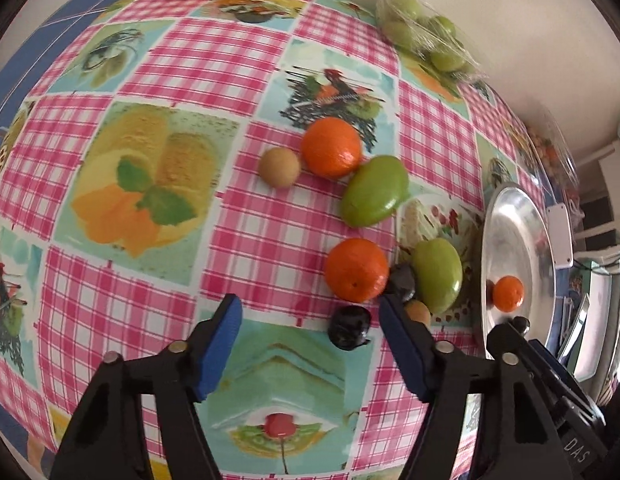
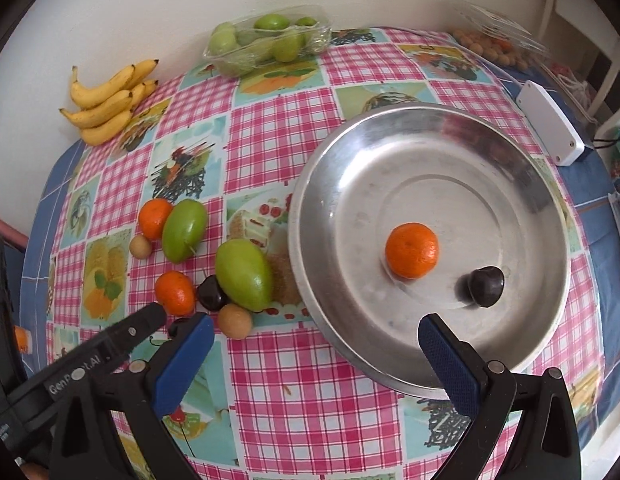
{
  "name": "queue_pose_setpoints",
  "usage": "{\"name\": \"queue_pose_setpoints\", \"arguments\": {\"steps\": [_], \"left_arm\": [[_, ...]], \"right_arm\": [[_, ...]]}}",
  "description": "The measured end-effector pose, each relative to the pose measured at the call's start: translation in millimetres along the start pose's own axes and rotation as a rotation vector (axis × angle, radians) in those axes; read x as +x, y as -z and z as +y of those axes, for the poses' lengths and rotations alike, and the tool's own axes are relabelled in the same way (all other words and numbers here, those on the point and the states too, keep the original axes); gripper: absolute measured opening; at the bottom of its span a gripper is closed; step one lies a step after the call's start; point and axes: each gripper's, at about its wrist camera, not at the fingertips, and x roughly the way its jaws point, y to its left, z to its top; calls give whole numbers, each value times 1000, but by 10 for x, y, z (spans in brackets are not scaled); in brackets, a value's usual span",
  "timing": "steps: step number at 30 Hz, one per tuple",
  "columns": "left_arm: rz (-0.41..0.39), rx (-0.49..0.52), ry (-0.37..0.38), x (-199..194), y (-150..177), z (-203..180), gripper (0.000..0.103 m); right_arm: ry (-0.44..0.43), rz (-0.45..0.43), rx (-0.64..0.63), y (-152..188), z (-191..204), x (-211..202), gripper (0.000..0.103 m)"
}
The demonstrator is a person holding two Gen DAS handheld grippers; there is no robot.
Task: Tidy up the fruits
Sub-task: 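Grasp the black cherry with the left tool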
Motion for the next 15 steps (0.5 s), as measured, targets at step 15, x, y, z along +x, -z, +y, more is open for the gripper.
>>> {"name": "queue_pose_setpoints", "arguments": {"steps": [15], "left_arm": [[33, 58, 42, 79, 48, -168, 23]], "right_arm": [[-24, 2, 11, -13, -16, -11, 103]]}}
